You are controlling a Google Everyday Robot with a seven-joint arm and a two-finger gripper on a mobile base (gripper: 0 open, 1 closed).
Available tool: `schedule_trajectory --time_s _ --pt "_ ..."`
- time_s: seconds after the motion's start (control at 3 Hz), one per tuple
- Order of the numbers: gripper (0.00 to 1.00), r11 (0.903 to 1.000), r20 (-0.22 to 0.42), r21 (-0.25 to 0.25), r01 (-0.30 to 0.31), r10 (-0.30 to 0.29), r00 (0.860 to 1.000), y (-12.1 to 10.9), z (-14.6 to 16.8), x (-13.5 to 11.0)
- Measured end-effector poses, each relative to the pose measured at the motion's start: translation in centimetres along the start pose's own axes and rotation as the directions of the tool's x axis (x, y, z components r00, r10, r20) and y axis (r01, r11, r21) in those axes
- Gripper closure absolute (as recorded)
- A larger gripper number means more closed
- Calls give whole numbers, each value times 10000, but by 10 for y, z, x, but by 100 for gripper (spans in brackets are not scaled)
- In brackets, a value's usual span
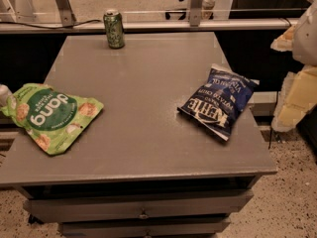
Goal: Move blue chip bag near green can
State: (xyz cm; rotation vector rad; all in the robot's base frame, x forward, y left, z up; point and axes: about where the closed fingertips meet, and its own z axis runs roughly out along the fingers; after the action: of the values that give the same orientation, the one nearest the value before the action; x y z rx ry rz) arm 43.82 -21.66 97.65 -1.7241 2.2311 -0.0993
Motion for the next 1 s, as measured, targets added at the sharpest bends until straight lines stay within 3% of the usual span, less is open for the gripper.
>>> schedule_trajectory --time_s 0.33,0.67,1.0 --pt "0 10000 2 1 -1 1 10000 0 0 0" --pt "0 9992 398 263 -303 292 9988 -2 13 3" --pt "0 9941 1256 400 -1010 953 9875 -10 57 6"
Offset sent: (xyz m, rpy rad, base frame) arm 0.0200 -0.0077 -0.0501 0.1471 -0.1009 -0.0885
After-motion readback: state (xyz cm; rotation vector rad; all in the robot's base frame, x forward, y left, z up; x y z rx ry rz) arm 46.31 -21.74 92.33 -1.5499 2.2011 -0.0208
